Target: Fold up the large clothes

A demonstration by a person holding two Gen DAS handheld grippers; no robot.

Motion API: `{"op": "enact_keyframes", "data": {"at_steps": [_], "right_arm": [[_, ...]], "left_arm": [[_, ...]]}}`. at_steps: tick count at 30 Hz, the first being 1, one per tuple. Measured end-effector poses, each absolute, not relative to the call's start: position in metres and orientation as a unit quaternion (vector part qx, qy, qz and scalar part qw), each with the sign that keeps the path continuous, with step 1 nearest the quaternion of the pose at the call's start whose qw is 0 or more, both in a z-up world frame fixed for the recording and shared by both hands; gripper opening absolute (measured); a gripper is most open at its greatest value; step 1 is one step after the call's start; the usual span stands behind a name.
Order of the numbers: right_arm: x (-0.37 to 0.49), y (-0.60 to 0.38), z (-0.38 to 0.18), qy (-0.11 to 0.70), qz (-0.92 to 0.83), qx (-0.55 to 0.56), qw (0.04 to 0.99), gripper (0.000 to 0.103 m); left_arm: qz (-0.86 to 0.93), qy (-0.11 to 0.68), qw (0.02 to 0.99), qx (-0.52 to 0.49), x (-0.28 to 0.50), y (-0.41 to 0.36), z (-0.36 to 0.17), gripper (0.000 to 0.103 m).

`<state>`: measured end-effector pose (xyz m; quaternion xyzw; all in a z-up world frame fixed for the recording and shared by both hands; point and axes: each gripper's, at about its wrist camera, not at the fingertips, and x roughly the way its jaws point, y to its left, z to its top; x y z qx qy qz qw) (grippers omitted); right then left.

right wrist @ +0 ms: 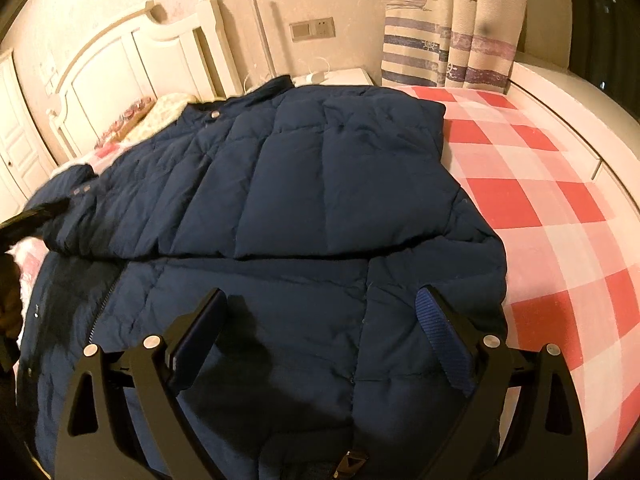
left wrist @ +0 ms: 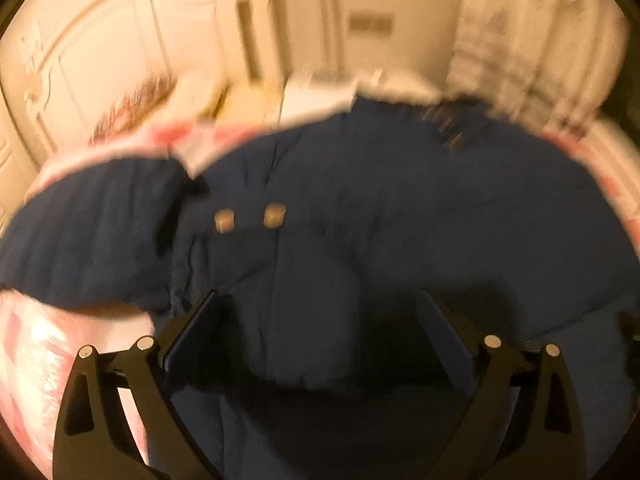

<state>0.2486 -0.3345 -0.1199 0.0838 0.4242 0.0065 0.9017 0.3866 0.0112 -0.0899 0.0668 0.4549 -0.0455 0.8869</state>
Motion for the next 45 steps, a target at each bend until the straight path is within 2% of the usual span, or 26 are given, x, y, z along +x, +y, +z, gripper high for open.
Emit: {"op": "enact_keyframes", "data": {"at_steps": [3, 8, 11, 13, 32, 38, 43, 45], "right_arm": [[0.251, -0.328, -0.108, 0.440, -0.012, 0.054, 0.896, 0.092], [0.273, -0.316, -0.076, 0.398, -0.020, 0.019, 0.917, 0.093], [0.303, -0.299, -0.088, 0.411, -0.028, -0.014, 0.911, 0.094], [0.321, -0.289, -0.117, 0.452, -0.045, -0.043, 0.890, 0.095], [0.325, -0.291, -0.112, 0.460, -0.039, -0.042, 0.886, 0.097], [0.371, -0.319, -0.085, 0.415, -0.078, 0.006, 0.907, 0.097], [0.429, -0.354, -0.122, 0.491, -0.094, 0.070, 0.863, 0.099], [0.427, -0.358, -0.124, 0.489, -0.094, 0.083, 0.863, 0.099]], "left_arm": [[-0.056, 0.436, 0.895, 0.073, 0.386, 0.026, -0.108, 0.101], [-0.043, 0.433, 0.894, 0.103, 0.382, 0.016, -0.114, 0.101], [-0.045, 0.434, 0.895, 0.097, 0.383, 0.018, -0.114, 0.101], [-0.046, 0.434, 0.895, 0.095, 0.388, 0.012, -0.111, 0.101], [-0.044, 0.433, 0.895, 0.096, 0.388, 0.009, -0.111, 0.101], [-0.044, 0.433, 0.895, 0.095, 0.388, 0.009, -0.110, 0.101], [-0.045, 0.433, 0.895, 0.094, 0.388, 0.009, -0.110, 0.101], [-0.045, 0.433, 0.895, 0.094, 0.388, 0.009, -0.110, 0.101]]}}
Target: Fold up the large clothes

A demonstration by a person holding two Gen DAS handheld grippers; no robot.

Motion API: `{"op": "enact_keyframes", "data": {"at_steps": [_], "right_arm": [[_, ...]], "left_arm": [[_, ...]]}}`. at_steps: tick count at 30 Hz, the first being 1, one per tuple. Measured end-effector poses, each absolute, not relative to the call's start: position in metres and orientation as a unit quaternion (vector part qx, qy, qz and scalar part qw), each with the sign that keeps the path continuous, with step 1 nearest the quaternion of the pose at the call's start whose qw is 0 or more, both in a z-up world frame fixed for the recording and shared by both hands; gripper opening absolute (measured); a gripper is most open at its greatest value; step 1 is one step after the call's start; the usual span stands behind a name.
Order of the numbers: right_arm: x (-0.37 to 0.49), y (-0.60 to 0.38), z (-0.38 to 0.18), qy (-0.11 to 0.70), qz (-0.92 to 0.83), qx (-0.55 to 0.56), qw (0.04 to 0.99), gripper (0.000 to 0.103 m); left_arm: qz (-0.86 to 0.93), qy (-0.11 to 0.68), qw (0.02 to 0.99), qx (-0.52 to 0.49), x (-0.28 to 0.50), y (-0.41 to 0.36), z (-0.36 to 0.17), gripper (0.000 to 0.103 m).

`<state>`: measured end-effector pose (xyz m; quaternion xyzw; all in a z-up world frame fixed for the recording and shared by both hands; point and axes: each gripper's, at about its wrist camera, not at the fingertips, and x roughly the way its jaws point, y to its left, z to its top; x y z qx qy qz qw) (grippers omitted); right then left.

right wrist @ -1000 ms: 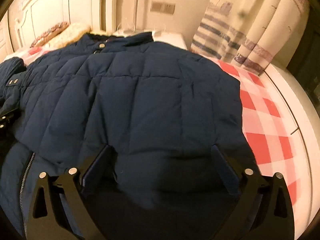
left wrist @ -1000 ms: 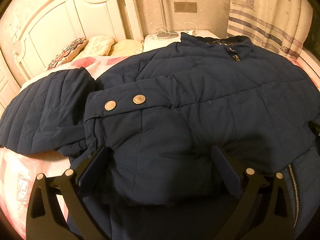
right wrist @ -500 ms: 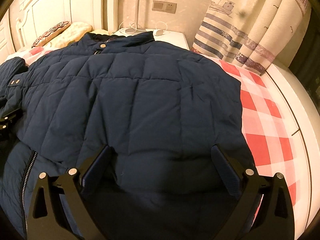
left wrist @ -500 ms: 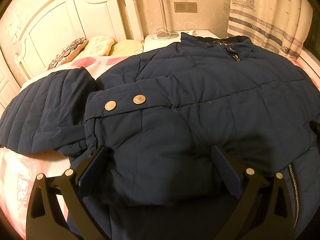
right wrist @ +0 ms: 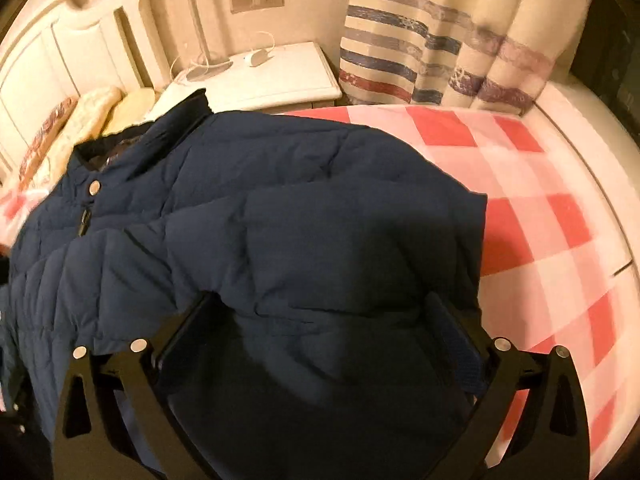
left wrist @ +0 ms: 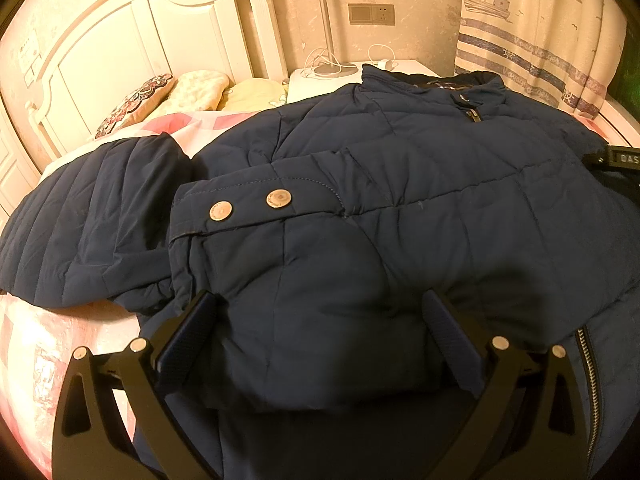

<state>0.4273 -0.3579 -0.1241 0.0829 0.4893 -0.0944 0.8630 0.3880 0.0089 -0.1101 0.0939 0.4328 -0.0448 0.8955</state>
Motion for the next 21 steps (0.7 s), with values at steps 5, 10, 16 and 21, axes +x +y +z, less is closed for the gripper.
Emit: {"op": "enact_keyframes", "data": {"at_steps": [5, 10, 16, 21], "right_arm": [[0.381, -0.328, -0.092, 0.446, -0.096, 0.085, 0.886, 0.098], [0.329, -0.260, -0.085, 0.437, -0.010, 0.028, 0.899, 0.098], [0.314, -0.211, -0.122, 0.447, -0.005, -0.066, 0.892, 0.099], [0.313, -0.218, -0.125, 0.442, 0.009, -0.037, 0.896, 0.099]], "left_arm": [[-0.045, 0.433, 0.896, 0.092, 0.388, 0.009, -0.110, 0.101], [-0.046, 0.433, 0.896, 0.090, 0.388, 0.009, -0.110, 0.101], [-0.047, 0.433, 0.896, 0.087, 0.388, 0.008, -0.111, 0.101], [-0.076, 0.405, 0.911, -0.006, 0.378, 0.039, -0.094, 0.094]]}}
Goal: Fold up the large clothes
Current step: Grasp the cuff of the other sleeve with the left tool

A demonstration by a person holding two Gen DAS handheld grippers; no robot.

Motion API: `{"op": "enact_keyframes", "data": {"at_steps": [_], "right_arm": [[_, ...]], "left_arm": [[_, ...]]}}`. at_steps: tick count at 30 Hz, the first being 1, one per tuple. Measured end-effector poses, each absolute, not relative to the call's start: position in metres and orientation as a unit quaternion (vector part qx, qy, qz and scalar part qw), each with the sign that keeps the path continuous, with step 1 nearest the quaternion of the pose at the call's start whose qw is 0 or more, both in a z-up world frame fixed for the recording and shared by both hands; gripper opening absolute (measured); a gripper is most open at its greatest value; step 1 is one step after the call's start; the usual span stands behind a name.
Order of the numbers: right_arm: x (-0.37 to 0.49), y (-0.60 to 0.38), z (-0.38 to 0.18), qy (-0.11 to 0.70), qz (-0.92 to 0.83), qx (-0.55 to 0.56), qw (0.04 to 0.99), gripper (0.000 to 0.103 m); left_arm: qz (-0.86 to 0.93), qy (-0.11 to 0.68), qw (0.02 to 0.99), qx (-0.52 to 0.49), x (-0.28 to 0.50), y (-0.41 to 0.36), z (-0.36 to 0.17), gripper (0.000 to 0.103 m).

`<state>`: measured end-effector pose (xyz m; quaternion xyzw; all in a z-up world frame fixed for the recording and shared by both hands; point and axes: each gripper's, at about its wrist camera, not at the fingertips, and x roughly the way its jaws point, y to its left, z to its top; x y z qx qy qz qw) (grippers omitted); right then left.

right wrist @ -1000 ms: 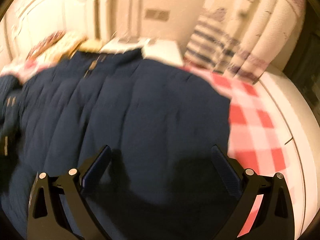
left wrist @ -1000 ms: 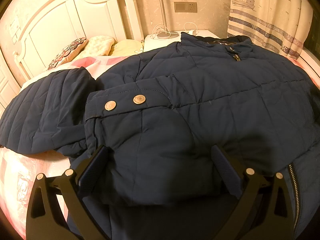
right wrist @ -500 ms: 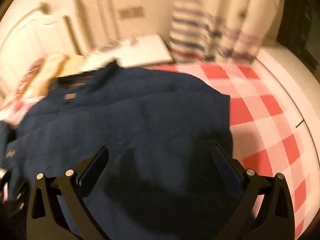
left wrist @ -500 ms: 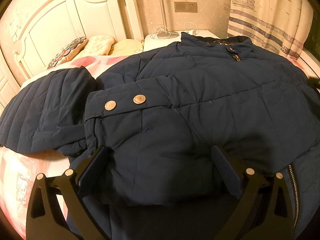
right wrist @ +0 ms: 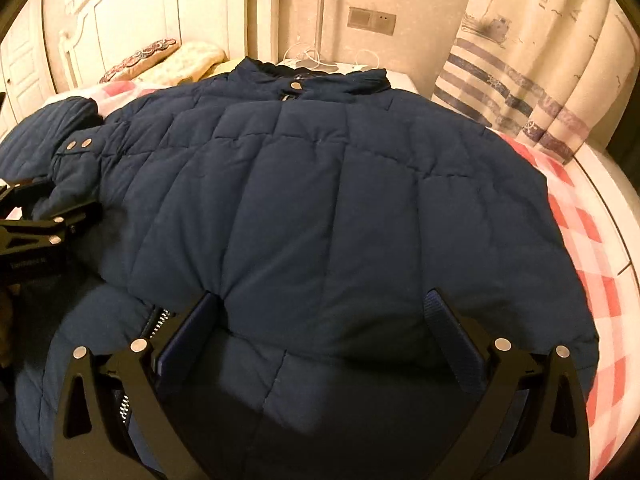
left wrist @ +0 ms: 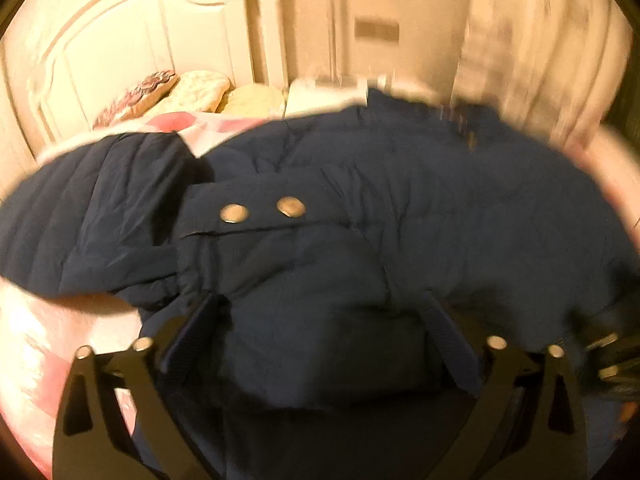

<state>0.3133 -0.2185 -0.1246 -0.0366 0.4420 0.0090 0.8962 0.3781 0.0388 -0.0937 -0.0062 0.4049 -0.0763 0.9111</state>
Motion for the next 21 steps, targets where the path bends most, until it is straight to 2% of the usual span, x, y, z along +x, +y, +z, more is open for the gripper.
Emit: {"op": "enact_keyframes", "data": {"at_steps": [2, 5, 8, 11, 14, 17, 19, 20, 21], "right_arm": [[0.312, -0.218, -0.125, 0.440, 0.007, -0.041, 0.897, 0.099], [0.311, -0.217, -0.125, 0.439, 0.008, -0.039, 0.897, 0.099], [0.315, -0.220, -0.125, 0.440, 0.009, -0.037, 0.897, 0.099], [0.314, -0.220, -0.125, 0.441, 0.011, -0.035, 0.897, 0.099], [0.314, -0.221, -0.125, 0.441, 0.012, -0.033, 0.897, 0.099], [0.314, -0.221, -0.125, 0.441, 0.013, -0.030, 0.897, 0.099], [0.315, -0.221, -0.125, 0.441, 0.013, -0.029, 0.897, 0.099], [0.315, -0.221, -0.125, 0.441, 0.013, -0.029, 0.897, 0.099], [0.315, -0.221, -0.125, 0.441, 0.013, -0.029, 0.897, 0.099]], "left_arm": [[-0.096, 0.388, 0.908, -0.121, 0.371, 0.084, -0.078, 0.090], [-0.037, 0.353, 0.897, -0.262, 0.359, 0.169, -0.063, 0.090], [0.027, 0.321, 0.876, -0.358, 0.346, 0.263, -0.065, 0.089], [0.048, 0.292, 0.867, -0.400, 0.342, 0.340, -0.071, 0.086], [0.078, 0.279, 0.864, -0.413, 0.352, 0.386, -0.068, 0.087], [0.087, 0.279, 0.847, -0.443, 0.372, 0.416, -0.075, 0.088], [0.108, 0.289, 0.853, -0.420, 0.385, 0.417, -0.072, 0.082], [0.120, 0.295, 0.858, -0.404, 0.388, 0.414, -0.070, 0.042], [0.129, 0.310, 0.856, -0.392, 0.393, 0.408, -0.072, 0.010]]}}
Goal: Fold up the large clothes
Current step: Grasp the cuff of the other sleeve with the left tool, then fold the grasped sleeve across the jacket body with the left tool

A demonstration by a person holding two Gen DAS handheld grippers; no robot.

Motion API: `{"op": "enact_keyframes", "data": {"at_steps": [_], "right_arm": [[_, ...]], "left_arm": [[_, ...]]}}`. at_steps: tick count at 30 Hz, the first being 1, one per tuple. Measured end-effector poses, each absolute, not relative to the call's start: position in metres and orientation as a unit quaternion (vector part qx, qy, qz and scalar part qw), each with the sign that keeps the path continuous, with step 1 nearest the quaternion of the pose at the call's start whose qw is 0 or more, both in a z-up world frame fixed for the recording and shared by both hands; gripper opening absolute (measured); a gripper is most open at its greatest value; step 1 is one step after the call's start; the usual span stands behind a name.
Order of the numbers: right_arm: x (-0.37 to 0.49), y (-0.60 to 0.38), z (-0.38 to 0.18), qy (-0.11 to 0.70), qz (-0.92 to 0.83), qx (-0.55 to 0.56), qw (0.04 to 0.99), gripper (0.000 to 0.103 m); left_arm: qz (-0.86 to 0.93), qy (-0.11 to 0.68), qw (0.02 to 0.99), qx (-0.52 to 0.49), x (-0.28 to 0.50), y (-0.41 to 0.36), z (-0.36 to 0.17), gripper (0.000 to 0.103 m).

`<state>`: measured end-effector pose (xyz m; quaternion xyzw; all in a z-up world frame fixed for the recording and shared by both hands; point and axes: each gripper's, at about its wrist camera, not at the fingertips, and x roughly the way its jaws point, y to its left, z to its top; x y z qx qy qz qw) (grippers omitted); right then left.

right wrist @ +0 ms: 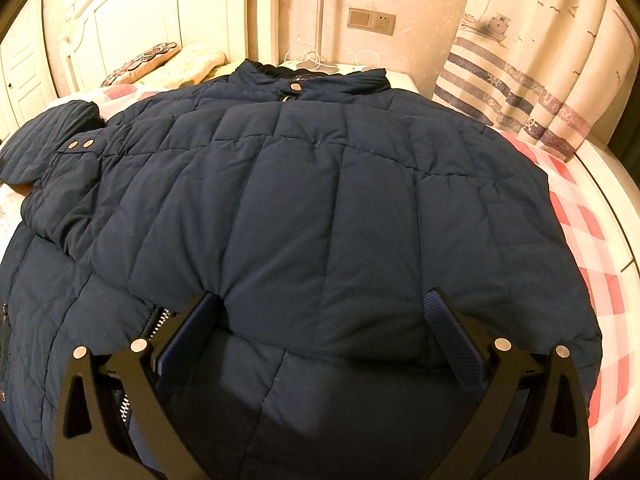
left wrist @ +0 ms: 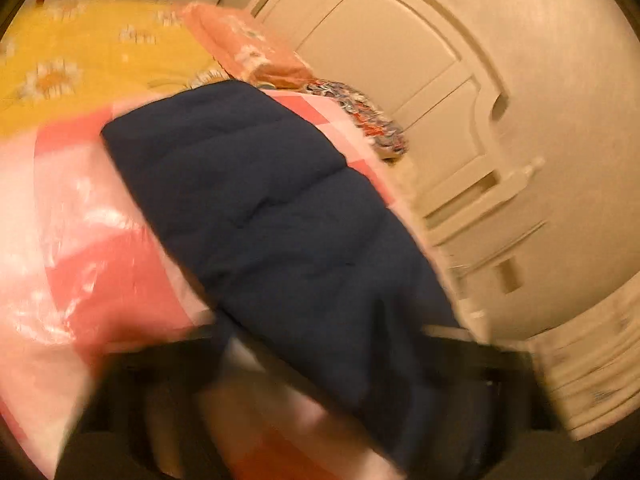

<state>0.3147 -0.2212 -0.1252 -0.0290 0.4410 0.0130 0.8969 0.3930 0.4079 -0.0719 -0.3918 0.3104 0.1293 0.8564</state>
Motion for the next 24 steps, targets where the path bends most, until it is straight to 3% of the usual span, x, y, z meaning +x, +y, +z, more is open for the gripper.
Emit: {"op": "enact_keyframes", "data": {"at_steps": [5, 9, 12, 16, 19, 22, 23, 24], "right_arm": [[0.314, -0.222, -0.125, 0.440, 0.014, -0.027, 0.897, 0.099], [0.314, -0.222, -0.125, 0.440, 0.014, -0.027, 0.897, 0.099], [0.314, -0.222, -0.125, 0.439, 0.014, -0.027, 0.898, 0.099], [0.308, -0.229, -0.117, 0.419, 0.009, -0.010, 0.908, 0.097], [0.283, -0.259, -0.087, 0.352, -0.030, 0.065, 0.933, 0.097], [0.262, -0.291, -0.067, 0.314, -0.054, 0.134, 0.938, 0.097], [0.256, -0.302, -0.060, 0.306, -0.058, 0.153, 0.938, 0.097], [0.252, -0.309, -0.056, 0.303, -0.061, 0.162, 0.937, 0.097]], "left_arm": [[0.123, 0.248, 0.901, -0.334, 0.365, 0.339, -0.026, 0.004], [0.007, 0.196, 0.950, -0.241, 0.344, 0.228, 0.036, 0.003], [-0.104, 0.201, 0.960, -0.167, 0.341, 0.133, 0.061, 0.003], [-0.183, 0.251, 0.946, -0.093, 0.346, 0.016, 0.046, 0.004], [-0.203, 0.299, 0.931, -0.044, 0.343, -0.045, 0.010, 0.005], [-0.202, 0.358, 0.911, 0.035, 0.346, -0.108, -0.045, 0.009], [-0.202, 0.372, 0.904, 0.059, 0.345, -0.124, -0.061, 0.019], [-0.203, 0.381, 0.898, 0.091, 0.340, -0.138, -0.077, 0.037]]}}
